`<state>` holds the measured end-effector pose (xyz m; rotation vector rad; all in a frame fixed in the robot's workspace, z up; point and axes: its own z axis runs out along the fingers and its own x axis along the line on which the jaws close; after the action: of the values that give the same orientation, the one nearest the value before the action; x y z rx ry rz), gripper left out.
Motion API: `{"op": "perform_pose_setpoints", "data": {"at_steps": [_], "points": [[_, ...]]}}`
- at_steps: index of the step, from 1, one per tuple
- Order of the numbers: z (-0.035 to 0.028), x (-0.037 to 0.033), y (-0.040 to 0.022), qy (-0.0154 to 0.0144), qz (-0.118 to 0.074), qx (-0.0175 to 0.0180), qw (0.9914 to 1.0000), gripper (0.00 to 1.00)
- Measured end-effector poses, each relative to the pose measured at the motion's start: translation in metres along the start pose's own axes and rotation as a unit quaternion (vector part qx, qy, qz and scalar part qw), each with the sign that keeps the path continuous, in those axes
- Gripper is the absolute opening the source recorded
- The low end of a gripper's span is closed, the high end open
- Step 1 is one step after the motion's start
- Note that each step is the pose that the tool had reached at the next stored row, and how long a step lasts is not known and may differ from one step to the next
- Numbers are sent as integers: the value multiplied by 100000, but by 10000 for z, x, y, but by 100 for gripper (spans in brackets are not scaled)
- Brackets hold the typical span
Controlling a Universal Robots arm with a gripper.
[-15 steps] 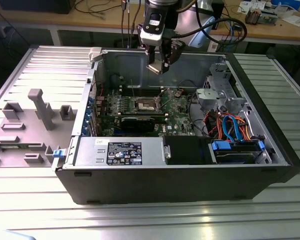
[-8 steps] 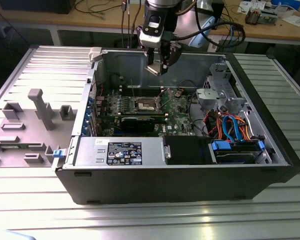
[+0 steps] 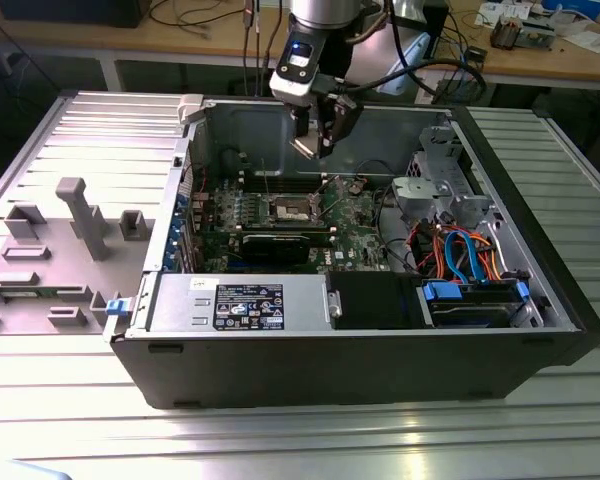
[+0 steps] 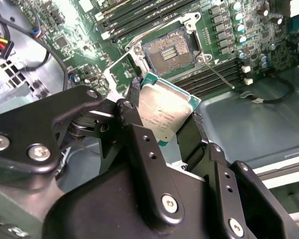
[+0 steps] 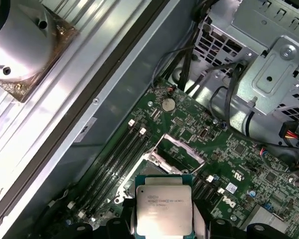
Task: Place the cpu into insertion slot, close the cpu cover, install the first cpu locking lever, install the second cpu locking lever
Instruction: 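Place the cpu into insertion slot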
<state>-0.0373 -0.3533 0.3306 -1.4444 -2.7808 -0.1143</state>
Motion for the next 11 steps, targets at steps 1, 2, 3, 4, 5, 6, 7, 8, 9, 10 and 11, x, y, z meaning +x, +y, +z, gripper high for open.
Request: {"op": "perform_pose_setpoints", "data": {"at_steps": [1,2,3,4,5,6,7,8,9,10,11], "points": [[14,-1,-1,-35,701,-5,99998,54],[30,-1,-2,-74,1517,-19,99988,54],[44,-2,-3,-109,2238,-31,99975,54],[57,-2,-4,-144,2885,-49,99958,54],[70,-3,-5,-178,3511,-62,99938,54],[83,-3,-5,-213,4150,-91,99914,54],[106,-4,-7,-277,5246,-135,99862,54],[134,-5,-8,-366,6658,-187,99777,54],[147,-6,-9,-402,7298,-218,99732,54],[158,-6,-10,-442,7933,-241,99684,54],[172,-7,-11,-489,8700,-269,99619,54]]}}
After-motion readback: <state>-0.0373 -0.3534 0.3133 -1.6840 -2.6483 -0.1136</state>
